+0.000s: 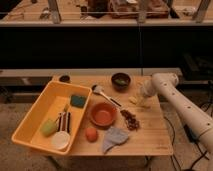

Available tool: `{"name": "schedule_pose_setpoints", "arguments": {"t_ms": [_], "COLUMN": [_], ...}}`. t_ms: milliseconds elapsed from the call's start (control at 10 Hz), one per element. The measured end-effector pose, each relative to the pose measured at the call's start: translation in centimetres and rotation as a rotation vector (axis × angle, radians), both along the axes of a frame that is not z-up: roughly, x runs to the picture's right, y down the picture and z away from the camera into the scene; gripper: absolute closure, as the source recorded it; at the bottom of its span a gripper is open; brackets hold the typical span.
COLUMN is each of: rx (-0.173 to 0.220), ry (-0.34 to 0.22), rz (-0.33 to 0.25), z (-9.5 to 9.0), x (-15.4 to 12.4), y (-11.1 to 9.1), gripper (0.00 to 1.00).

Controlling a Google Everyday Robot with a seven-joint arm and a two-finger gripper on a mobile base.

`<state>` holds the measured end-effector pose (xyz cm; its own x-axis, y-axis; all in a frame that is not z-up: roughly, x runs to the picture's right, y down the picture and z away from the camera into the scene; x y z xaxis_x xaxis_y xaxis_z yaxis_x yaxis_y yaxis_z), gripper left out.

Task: Place brush in table surface

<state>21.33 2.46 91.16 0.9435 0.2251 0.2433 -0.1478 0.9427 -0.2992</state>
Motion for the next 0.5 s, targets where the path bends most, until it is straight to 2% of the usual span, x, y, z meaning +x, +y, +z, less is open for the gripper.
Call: {"name": "schedule_pose_setpoints", "arguments": {"t_ms": [200,400,500], "rx": [0.035,0.052,0.052], "ry": [-0.004,-0.018,-0.036], "rz": [0.018,0.046,0.064], "z": [-3.6,-6.8,-8.3], "x": [-3.8,-7.3,-10.4], "y": [-3.2,-5.7,-7.0], "gripper": [0.20,0.20,0.20]}}
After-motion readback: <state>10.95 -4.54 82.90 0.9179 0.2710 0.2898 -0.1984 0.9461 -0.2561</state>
